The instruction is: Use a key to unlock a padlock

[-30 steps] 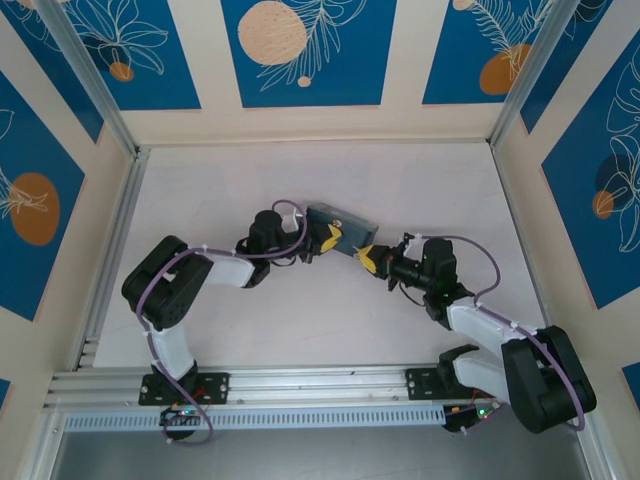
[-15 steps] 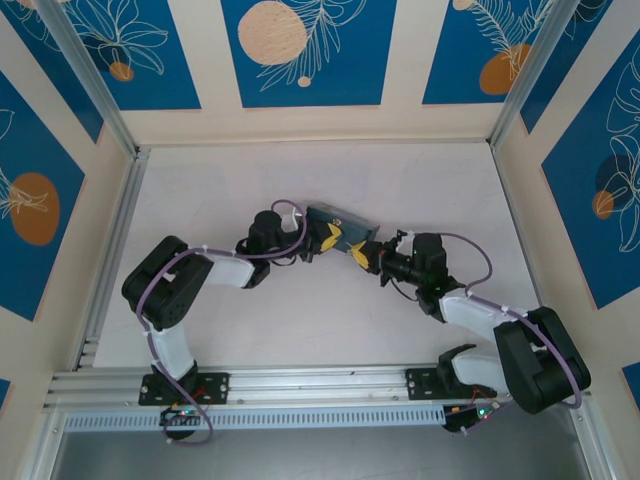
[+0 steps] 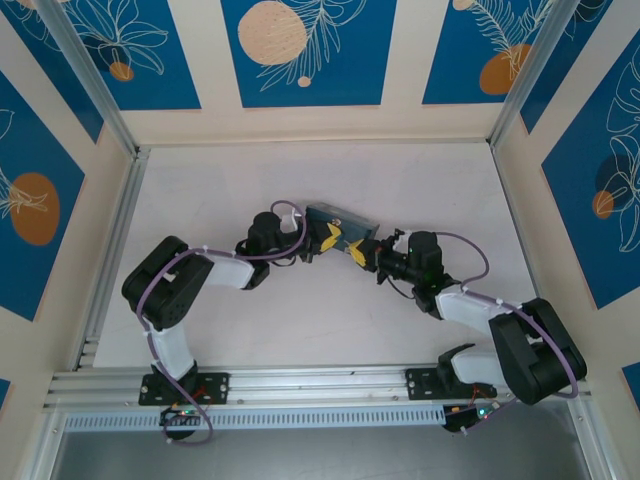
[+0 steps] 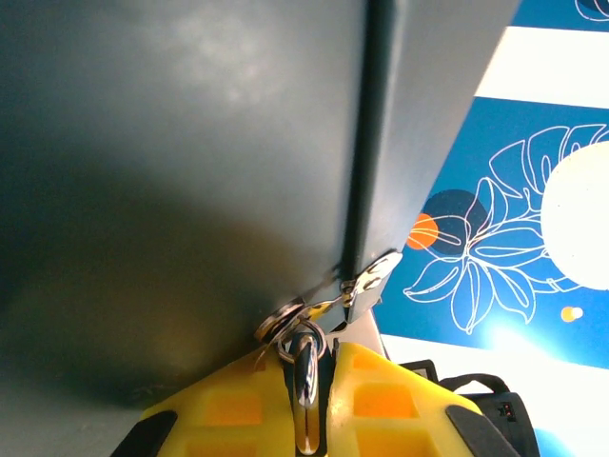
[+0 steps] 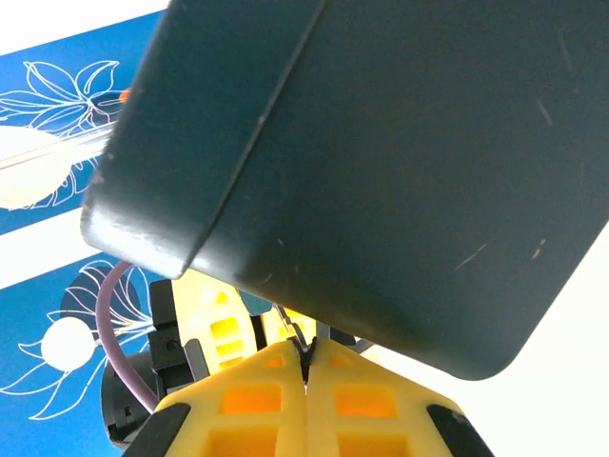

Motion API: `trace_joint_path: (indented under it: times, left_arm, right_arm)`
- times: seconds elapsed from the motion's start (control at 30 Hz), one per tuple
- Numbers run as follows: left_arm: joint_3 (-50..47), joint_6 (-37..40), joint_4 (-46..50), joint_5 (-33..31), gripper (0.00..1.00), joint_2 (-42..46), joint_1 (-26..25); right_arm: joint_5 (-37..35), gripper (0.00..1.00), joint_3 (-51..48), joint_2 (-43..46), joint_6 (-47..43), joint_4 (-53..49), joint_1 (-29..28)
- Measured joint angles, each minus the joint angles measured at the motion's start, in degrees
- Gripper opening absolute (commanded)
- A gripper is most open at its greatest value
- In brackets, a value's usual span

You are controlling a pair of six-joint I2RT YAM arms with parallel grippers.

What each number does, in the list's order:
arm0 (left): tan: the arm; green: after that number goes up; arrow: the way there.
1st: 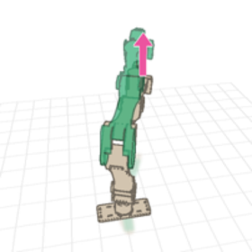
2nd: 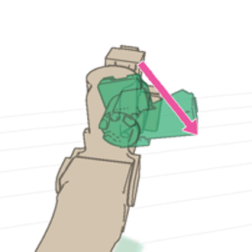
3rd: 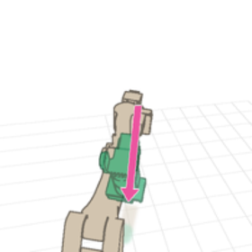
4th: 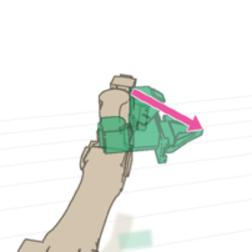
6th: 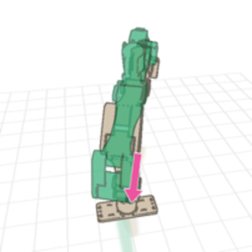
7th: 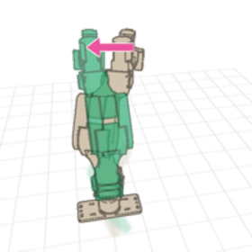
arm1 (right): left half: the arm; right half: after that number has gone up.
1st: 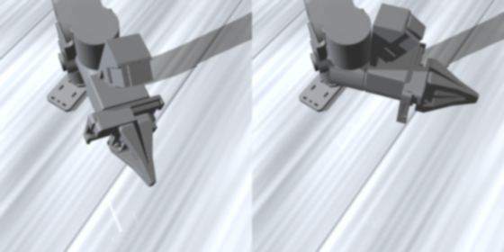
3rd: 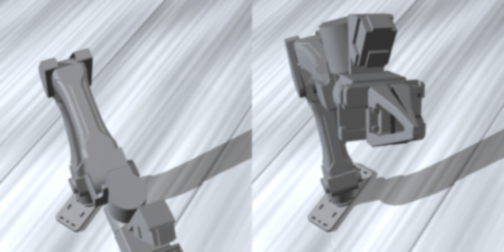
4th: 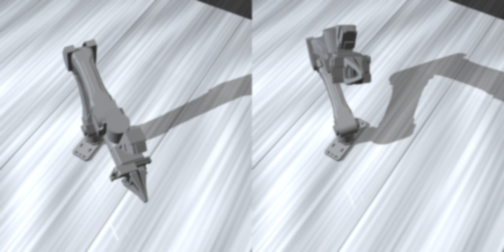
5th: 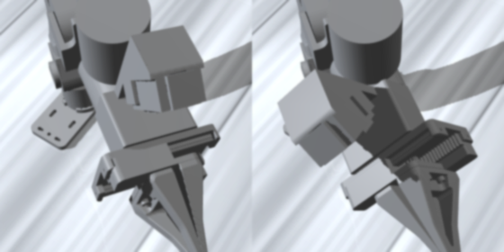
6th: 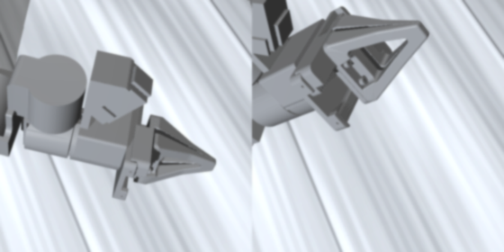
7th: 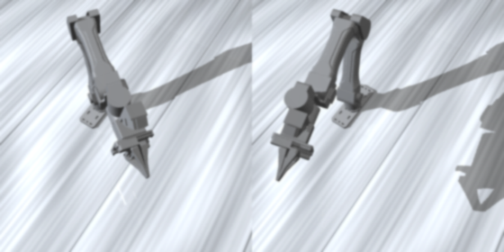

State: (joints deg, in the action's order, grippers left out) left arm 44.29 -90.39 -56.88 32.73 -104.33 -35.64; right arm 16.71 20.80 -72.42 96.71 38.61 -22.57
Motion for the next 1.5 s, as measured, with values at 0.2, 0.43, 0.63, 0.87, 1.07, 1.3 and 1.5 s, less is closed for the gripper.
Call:
trace_joint_path:
  times: [0.2,0.43,0.63,0.87,1.07,1.3,1.5]
  left_arm:
    - [0.0,-0.6,-0.6,0.0,0.0,0.0,-0.1]
    - [0.0,-0.7,-0.8,-0.2,0.0,0.0,-0.1]
    - [-0.2,-0.7,-0.8,-0.2,0.0,0.0,-0.1]
    - [-0.2,-0.7,-0.8,-0.2,0.0,0.0,-0.1]
    - [-0.2,-0.7,-0.9,-0.5,0.0,0.0,-0.1]
    - [-0.2,-0.7,-1.0,-1.4,0.0,0.0,-0.2]
    - [-0.2,-0.7,-1.0,-1.7,0.0,0.0,-0.2]
  right_arm:
    - [-0.1,0.0,0.8,-1.3,0.4,0.8,-0.2]
    - [0.0,0.0,1.6,-2.0,0.4,0.9,-0.3]
    - [-0.1,0.0,1.7,-2.0,0.4,0.9,-0.3]
    - [-0.3,0.0,1.7,-1.9,0.4,0.8,-0.3]
    - [-0.2,0.0,2.7,-2.6,0.4,0.8,-0.3]
    - [0.0,0.0,4.1,-4.3,0.4,0.9,-0.3]
    - [0.4,0.0,4.6,-5.0,-0.7,0.7,-0.3]
